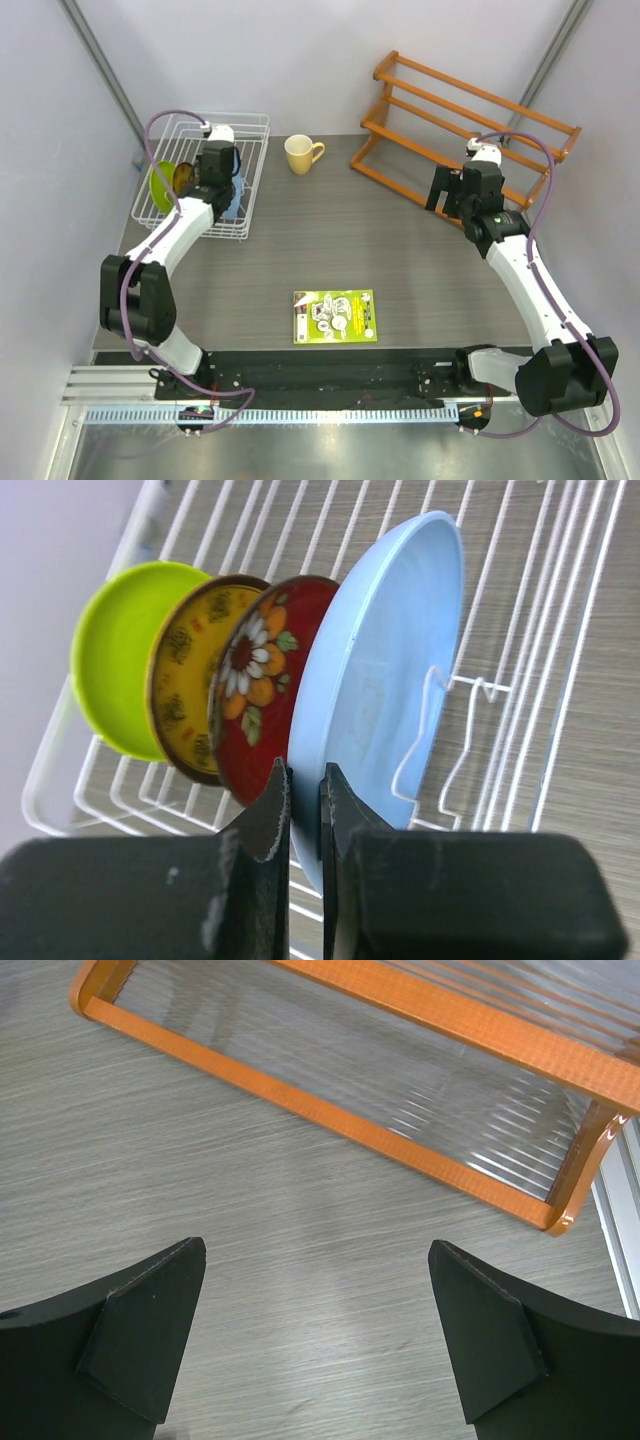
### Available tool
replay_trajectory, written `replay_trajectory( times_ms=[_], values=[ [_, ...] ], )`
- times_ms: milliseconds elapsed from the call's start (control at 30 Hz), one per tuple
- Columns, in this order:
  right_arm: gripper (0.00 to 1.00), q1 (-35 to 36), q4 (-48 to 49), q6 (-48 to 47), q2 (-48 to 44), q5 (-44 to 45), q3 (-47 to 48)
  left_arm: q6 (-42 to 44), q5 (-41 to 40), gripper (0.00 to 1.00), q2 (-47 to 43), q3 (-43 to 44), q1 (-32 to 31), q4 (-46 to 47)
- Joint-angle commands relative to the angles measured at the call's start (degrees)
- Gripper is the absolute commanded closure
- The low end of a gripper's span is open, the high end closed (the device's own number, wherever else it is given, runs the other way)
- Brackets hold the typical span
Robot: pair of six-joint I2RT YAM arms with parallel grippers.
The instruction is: Unload the plates from the dish rack
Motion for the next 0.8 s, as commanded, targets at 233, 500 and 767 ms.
replay_trajectory(
  times_ms=[233, 500, 767],
  values=[
    [0.0, 0.23, 0.73, 0.52, -2.33, 0.24, -0.23, 18.44, -21.87, 1.0, -2.53, 8.3, -11.63, 15.0],
    [0.0, 0.14, 0.73, 0.78, -3.3, -1.95, -0.5, 9.55, -18.71, 1.0, -6.12, 13.13, -13.57, -1.04],
    [0.0, 0.23, 7.83, 5.96, -1.63, -17.5, -2.78, -15.01, 15.7, 1.0, -8.07, 7.52, -13.66, -6.71]
  ],
)
